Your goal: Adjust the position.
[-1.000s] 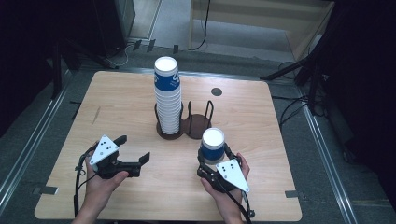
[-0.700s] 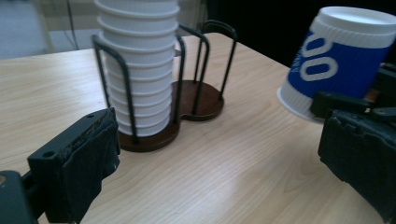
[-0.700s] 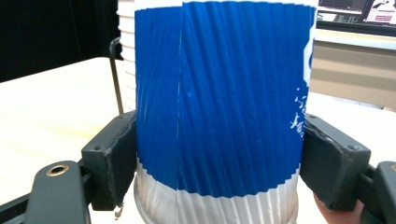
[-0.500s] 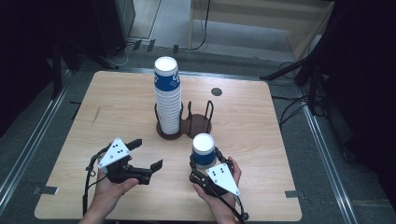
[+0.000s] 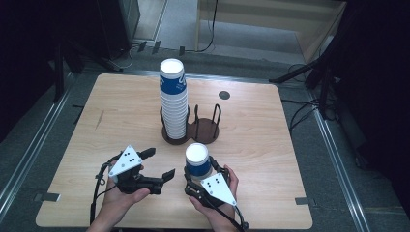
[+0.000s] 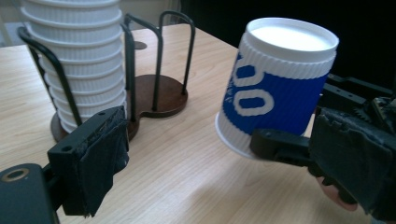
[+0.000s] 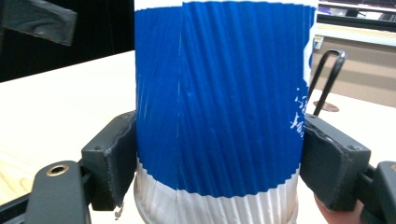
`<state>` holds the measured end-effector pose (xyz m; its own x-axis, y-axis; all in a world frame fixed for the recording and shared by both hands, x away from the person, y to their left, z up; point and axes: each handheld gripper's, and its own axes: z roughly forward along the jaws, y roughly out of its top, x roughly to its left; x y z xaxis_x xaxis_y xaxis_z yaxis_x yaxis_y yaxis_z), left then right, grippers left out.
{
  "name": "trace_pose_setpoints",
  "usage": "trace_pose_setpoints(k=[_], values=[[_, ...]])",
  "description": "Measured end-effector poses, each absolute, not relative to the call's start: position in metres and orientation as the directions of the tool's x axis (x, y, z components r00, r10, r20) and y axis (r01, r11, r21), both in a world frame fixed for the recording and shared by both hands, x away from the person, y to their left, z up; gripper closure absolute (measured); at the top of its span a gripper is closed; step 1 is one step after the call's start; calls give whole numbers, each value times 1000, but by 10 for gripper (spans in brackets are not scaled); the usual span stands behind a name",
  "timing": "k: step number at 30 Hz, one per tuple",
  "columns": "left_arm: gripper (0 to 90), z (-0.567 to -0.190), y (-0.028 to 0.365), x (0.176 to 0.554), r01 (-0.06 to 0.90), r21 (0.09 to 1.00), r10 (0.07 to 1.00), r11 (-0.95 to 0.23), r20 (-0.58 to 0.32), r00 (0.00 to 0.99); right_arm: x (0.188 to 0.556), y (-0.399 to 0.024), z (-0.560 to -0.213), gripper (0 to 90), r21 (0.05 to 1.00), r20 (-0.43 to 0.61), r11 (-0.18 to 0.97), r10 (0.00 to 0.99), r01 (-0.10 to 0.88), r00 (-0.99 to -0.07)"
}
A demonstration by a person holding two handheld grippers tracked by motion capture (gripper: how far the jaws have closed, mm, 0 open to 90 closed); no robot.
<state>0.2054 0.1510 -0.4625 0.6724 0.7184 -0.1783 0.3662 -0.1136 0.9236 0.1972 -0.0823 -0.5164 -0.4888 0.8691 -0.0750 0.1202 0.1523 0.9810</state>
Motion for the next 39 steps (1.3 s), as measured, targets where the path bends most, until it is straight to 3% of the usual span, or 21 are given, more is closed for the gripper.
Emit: trace_pose_setpoints(k=[14, 19, 29, 35, 39], values=[[67, -461, 135, 200, 358, 925, 668, -125, -188, 720, 187, -67, -519, 202, 980, -91, 173, 833, 101, -546], [133, -462, 134, 198, 349, 928, 660, -132, -180, 729, 184, -61, -523, 202, 979, -98, 182, 813, 92, -574], [145, -462, 128, 197, 356, 921, 655, -156, -173, 736, 176, -51, -525, 202, 977, -127, 206, 779, 58, -614], [249, -462, 126, 195, 342, 925, 663, -165, -152, 733, 173, -48, -525, 201, 975, -151, 219, 769, 35, -621], [267, -463, 126, 195, 342, 923, 666, -177, -143, 732, 173, -47, -527, 193, 974, -150, 224, 769, 41, -621]])
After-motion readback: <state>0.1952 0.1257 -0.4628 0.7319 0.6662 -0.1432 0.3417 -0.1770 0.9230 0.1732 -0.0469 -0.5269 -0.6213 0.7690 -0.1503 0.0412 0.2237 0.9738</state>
